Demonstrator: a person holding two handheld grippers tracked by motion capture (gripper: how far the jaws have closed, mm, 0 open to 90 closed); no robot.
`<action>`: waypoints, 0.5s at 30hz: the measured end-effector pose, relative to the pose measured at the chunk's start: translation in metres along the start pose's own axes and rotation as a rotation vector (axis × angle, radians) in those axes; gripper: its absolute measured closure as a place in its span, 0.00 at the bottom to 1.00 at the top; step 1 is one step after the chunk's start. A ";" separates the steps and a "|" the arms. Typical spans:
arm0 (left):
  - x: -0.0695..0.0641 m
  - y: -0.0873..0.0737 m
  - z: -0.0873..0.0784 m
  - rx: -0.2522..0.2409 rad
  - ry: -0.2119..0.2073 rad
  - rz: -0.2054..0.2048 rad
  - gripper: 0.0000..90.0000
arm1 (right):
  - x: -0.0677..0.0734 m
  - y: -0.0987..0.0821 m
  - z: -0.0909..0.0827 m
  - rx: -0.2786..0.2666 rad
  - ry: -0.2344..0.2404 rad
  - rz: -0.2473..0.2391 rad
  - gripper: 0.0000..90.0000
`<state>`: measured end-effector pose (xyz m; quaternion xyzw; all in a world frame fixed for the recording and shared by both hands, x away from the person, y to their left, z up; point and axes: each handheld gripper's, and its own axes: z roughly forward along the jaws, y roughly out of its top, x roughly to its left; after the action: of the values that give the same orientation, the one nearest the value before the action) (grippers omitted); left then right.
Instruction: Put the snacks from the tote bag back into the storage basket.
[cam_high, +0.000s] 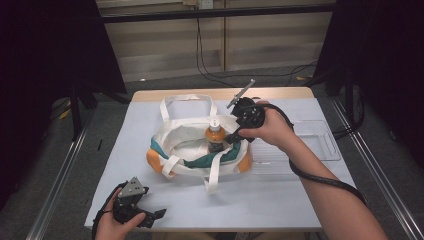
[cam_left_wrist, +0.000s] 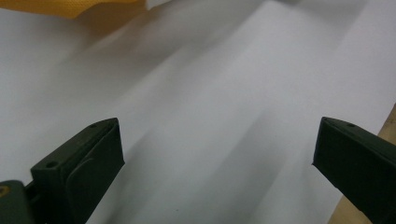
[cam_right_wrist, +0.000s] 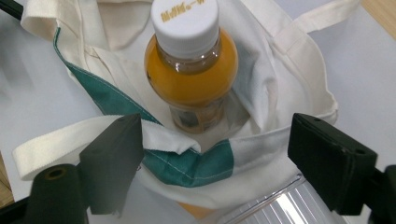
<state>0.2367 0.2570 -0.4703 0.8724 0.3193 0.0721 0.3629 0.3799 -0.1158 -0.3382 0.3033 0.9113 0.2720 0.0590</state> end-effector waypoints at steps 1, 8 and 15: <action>-0.001 0.000 0.000 -0.005 -0.005 -0.012 0.02 | 0.000 0.000 0.000 0.000 0.000 0.000 0.22; -0.001 0.000 0.001 -0.011 -0.006 -0.007 0.02 | 0.003 0.009 0.004 0.011 -0.004 -0.024 0.26; -0.002 0.000 0.001 -0.013 -0.009 -0.008 0.02 | 0.006 0.019 0.008 0.020 -0.007 -0.035 0.31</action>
<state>0.2357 0.2552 -0.4707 0.8692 0.3207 0.0688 0.3701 0.3872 -0.0960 -0.3348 0.2886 0.9191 0.2606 0.0639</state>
